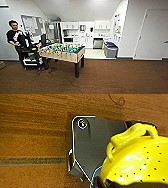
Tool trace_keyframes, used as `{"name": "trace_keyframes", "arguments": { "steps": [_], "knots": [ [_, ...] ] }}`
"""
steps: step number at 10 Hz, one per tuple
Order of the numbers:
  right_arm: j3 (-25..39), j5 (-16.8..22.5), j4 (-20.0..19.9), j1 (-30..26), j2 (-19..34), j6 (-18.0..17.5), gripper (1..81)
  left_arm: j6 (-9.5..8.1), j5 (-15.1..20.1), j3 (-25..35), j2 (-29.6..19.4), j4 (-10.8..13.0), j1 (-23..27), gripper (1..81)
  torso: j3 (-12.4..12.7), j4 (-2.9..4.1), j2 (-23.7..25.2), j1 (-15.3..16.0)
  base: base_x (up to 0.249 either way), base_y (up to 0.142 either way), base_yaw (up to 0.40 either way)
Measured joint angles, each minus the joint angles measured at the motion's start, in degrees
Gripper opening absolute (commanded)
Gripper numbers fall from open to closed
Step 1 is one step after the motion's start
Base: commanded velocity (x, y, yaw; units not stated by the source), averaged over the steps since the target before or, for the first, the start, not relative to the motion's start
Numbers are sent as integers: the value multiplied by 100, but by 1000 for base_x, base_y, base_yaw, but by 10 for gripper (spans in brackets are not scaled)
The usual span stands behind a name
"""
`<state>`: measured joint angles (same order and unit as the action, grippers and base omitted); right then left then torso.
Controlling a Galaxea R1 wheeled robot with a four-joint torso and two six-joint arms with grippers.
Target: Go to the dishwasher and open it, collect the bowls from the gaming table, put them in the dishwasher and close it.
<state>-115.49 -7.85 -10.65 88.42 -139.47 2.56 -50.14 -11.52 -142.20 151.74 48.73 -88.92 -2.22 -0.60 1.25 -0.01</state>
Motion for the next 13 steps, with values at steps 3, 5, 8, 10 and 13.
{"name": "trace_keyframes", "arguments": {
  "steps": [3,5,8,10,13],
  "knots": [
    [-7,-9,0,-5,35,0,10,0,-11,15,50,2,13,10,0,0,-2,6,180,-90,0],
    [-7,17,2,15,13,0,10,0,-2,15,37,2,6,10,0,0,-2,3,180,-93,0],
    [-9,-5,0,0,11,0,10,0,-9,9,33,2,13,10,0,0,-2,6,180,-76,0],
    [-13,-2,0,0,15,0,10,0,-9,6,37,2,0,10,0,0,-2,6,180,-35,0],
    [-16,-5,0,13,13,0,10,0,-11,11,48,2,11,10,0,0,-2,6,180,0,0]
  ]
}}
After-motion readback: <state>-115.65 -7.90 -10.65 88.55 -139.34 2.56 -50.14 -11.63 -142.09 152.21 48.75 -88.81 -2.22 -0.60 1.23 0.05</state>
